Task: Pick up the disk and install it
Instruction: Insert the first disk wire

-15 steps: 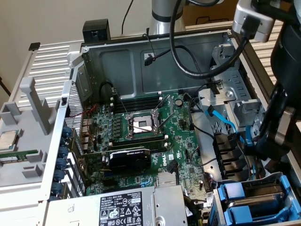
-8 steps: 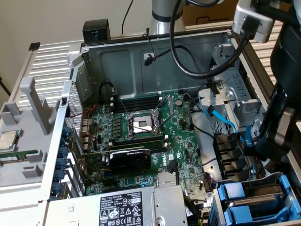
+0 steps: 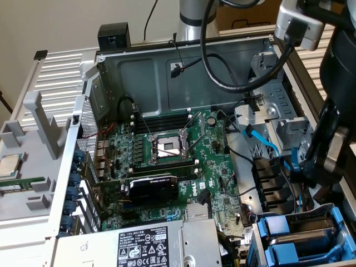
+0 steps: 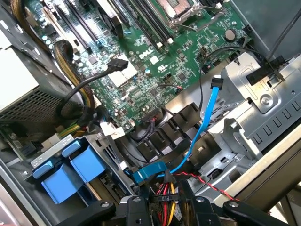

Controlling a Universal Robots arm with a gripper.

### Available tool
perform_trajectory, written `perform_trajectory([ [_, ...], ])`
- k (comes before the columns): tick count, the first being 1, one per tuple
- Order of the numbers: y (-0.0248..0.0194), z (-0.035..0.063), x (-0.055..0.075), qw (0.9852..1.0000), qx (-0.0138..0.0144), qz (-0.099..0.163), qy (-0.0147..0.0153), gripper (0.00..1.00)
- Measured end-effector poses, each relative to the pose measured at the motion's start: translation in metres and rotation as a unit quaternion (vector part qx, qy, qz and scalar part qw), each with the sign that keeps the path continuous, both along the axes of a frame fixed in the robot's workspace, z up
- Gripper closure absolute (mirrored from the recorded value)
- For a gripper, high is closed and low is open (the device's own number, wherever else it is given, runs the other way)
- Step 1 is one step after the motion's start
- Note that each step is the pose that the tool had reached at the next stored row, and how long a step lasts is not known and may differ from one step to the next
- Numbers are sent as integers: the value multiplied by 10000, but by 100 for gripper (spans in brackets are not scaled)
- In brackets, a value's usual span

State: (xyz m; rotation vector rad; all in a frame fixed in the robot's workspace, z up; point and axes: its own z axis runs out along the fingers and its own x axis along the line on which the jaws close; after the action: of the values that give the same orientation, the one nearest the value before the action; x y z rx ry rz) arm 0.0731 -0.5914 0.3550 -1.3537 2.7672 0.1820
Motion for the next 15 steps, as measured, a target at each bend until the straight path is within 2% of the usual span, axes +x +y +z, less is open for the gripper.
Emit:
perform_trajectory([
  [6, 0, -1, -9, 10000, 0, -9, 9, 64],
  [15, 5, 21, -135, 10000, 0, -20, 10, 64],
])
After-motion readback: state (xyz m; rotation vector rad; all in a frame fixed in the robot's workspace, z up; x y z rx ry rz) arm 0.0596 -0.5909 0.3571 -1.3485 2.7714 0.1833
